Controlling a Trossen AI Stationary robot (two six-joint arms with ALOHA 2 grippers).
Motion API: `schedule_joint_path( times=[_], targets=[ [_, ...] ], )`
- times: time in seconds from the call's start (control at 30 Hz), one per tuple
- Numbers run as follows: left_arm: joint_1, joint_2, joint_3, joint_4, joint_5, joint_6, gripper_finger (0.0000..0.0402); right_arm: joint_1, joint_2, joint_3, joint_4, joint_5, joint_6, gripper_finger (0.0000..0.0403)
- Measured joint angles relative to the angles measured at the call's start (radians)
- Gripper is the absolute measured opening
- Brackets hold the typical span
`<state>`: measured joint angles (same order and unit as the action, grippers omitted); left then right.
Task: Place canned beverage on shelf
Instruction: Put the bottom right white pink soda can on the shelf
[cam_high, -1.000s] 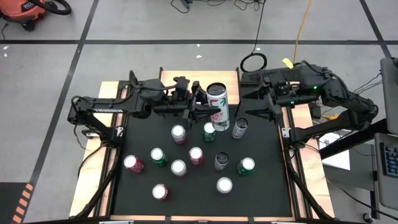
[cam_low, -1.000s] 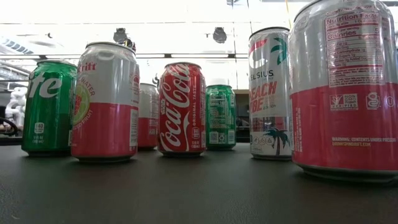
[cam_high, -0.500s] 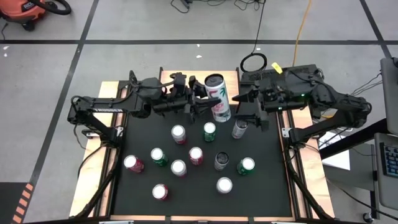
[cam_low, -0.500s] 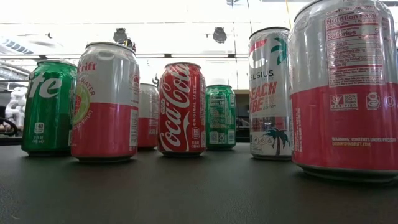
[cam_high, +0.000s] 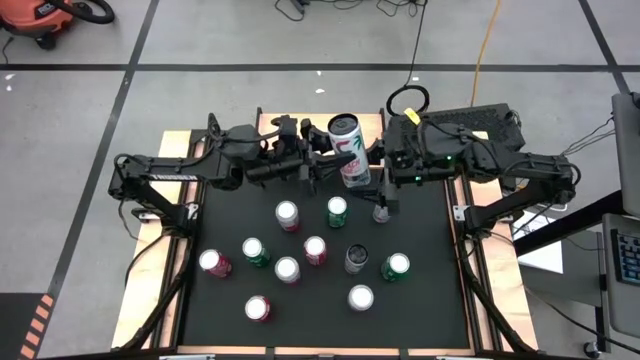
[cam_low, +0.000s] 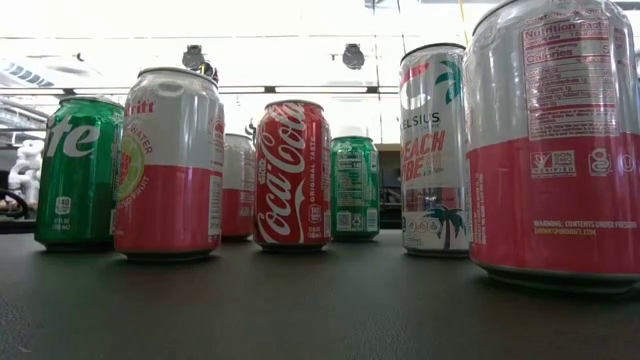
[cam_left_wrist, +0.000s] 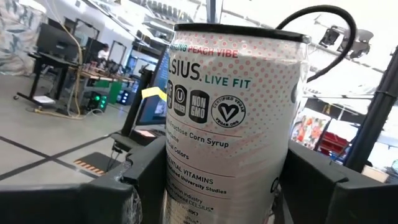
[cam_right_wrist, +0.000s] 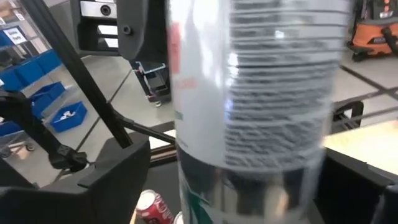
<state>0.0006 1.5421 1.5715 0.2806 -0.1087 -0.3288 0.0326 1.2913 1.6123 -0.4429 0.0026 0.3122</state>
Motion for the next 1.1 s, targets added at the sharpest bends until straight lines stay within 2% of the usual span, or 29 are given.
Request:
schedule_joint_path(
  times=[0.6,0.87,1.1],
  targets=[
    [-0.001,0.000,0.000,-0.010,-0.004,0.002,0.0245,0.000,0.011,0.000,0.001,0.031,-0.019,0.0230],
    [-0.001,0.000,0.000,-0.015,0.002,-0.007,0.0249,0.000,0.008,0.000,-0.003,0.027,-0.017,0.0238],
    [-0.001,-0.022,0.000,-0.006,0.007,-0.055,0.0320,0.000,-0.004,-0.002,-0.010,0.017,-0.016,0.0232]
  ],
)
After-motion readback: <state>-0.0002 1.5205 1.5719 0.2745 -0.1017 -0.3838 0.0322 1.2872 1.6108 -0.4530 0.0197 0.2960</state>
